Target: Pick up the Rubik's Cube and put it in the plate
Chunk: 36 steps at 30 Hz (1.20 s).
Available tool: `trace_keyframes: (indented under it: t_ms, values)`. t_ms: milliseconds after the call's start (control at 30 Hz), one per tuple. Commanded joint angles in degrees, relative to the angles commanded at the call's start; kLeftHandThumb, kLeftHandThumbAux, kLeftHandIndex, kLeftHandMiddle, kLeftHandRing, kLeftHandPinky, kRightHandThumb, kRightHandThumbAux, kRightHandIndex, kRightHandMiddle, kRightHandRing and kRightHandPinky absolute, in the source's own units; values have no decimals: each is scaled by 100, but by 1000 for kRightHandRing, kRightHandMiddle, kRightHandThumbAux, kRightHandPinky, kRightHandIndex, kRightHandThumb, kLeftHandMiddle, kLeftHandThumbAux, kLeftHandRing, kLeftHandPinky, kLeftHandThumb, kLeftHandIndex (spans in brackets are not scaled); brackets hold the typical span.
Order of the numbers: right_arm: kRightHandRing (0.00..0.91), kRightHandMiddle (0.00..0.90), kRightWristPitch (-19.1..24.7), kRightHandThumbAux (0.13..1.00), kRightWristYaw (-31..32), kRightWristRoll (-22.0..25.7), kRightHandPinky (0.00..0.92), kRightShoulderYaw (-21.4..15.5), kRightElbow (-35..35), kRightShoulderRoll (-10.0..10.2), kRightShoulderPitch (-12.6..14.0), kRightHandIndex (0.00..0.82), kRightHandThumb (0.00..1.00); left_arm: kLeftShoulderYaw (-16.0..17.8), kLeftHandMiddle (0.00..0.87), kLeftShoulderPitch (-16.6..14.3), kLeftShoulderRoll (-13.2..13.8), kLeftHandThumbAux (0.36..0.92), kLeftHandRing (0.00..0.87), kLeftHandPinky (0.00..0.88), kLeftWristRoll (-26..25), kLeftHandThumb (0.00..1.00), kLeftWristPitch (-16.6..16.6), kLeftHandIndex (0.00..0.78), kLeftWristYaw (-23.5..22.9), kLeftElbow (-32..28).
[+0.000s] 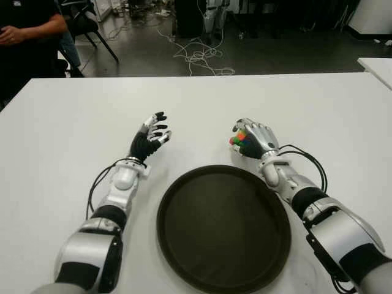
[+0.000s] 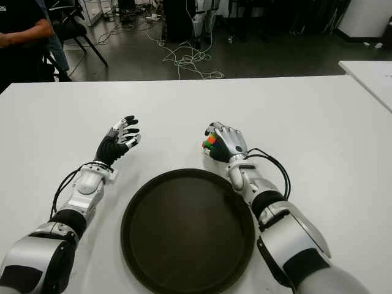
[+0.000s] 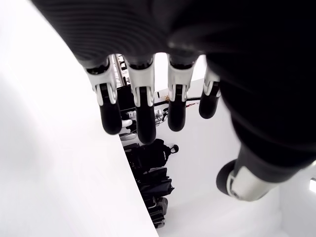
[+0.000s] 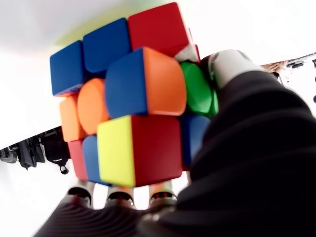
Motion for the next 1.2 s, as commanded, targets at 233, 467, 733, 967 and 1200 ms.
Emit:
trace_keyframes:
  t_ms: [233, 467, 733, 967, 1200]
  values:
    - [392, 359, -71, 740, -38, 1, 428, -6, 5, -17, 7, 398, 683, 0, 157, 3, -5, 672, 185, 216, -5, 74, 24, 108, -18, 4]
    - [380, 347, -109, 739, -27, 7, 421, -20, -16, -62, -12, 398, 683, 3, 173, 8, -21, 685, 194, 215, -9, 58, -4, 116, -9, 1]
    - [360, 347, -273, 738, -192, 39, 391, -103, -100, -151, -19, 399, 686, 6, 157, 13, -29, 681, 174, 176, -9, 43, -7, 111, 10, -1]
    - [351, 348, -717, 740, -477, 81, 370, -323, -801, -493, 53, 400, 682, 12, 151, 5, -19, 662, 170, 186, -14, 39, 15, 102, 4, 0]
    - [377, 380, -1061, 742, -871, 14, 389, -524, -1718, -795, 321, 402, 679, 42, 171, -30, -25, 649, 191, 206, -40, 53, 72, 123, -8, 28]
